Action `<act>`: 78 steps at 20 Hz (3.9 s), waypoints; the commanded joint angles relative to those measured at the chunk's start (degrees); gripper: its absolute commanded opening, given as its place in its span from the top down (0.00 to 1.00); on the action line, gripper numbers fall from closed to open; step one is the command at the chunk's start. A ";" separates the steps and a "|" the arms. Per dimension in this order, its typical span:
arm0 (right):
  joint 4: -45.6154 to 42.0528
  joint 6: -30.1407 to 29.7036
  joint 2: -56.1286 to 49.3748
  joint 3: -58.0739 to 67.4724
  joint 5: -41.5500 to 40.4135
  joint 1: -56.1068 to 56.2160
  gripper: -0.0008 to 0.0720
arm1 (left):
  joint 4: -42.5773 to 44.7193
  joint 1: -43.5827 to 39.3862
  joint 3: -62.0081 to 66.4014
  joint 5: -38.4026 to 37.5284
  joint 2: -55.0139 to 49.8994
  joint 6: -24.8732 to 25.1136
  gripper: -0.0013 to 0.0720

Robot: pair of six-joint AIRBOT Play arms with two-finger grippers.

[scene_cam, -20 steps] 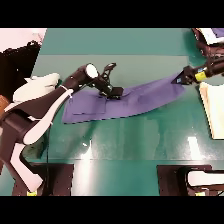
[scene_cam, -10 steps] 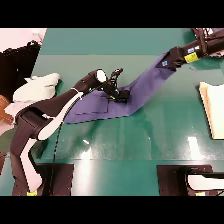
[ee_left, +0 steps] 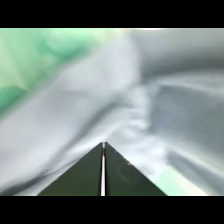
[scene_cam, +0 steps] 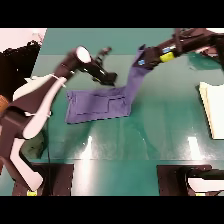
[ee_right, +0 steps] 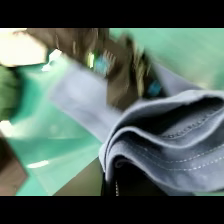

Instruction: Fold the shirts.

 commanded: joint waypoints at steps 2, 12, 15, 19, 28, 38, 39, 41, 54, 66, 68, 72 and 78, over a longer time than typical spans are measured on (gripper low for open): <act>9.49 -7.30 -6.88 0.09 -12.44 10.64 0.96 | 12.15 12.41 3.85 -9.03 8.52 1.84 0.95; 0.07 -10.62 -14.25 0.07 -14.27 19.71 0.38 | 12.79 26.82 3.78 -14.38 15.80 1.77 0.95; -6.34 -6.60 -10.69 -4.70 -7.34 12.04 0.38 | 8.35 26.84 3.78 -14.27 15.78 1.77 0.95; -6.62 -2.45 -5.60 -20.24 -9.35 -0.50 0.38 | 5.33 26.84 3.76 -14.27 15.78 1.79 0.95; 12.94 -4.42 -13.55 -36.94 -13.00 -8.41 0.11 | 4.42 26.84 3.58 -12.81 15.54 2.19 0.95; 20.24 -6.14 -25.09 -18.97 -18.80 5.03 0.78 | 4.20 26.84 3.61 -12.74 15.54 2.67 0.95; 20.22 -7.37 -25.88 -17.20 -17.42 5.49 0.94 | 3.72 26.80 3.61 -12.76 15.54 2.67 0.95; 19.69 -9.33 -26.53 -14.27 -14.58 5.55 0.96 | 2.62 26.16 3.61 -12.79 15.54 2.75 0.95; 1.95 -2.78 2.67 -25.86 -15.37 -40.48 0.96 | 2.56 3.32 3.61 -4.61 15.56 3.69 0.95; 12.68 -5.38 4.79 -26.80 -25.86 -66.01 0.96 | 2.60 -5.05 3.61 4.87 15.37 3.69 0.95; 13.38 -5.66 4.79 -24.11 -25.68 -65.72 0.96 | 2.60 -5.05 3.61 4.92 15.37 3.67 0.95; 11.34 -5.55 4.79 -14.32 -23.21 -67.01 0.96 | 2.62 -5.05 3.61 4.02 15.37 3.72 0.95; 4.74 -3.61 5.60 -7.28 -10.51 -70.75 0.96 | 2.84 -5.05 3.61 4.15 15.37 5.20 0.95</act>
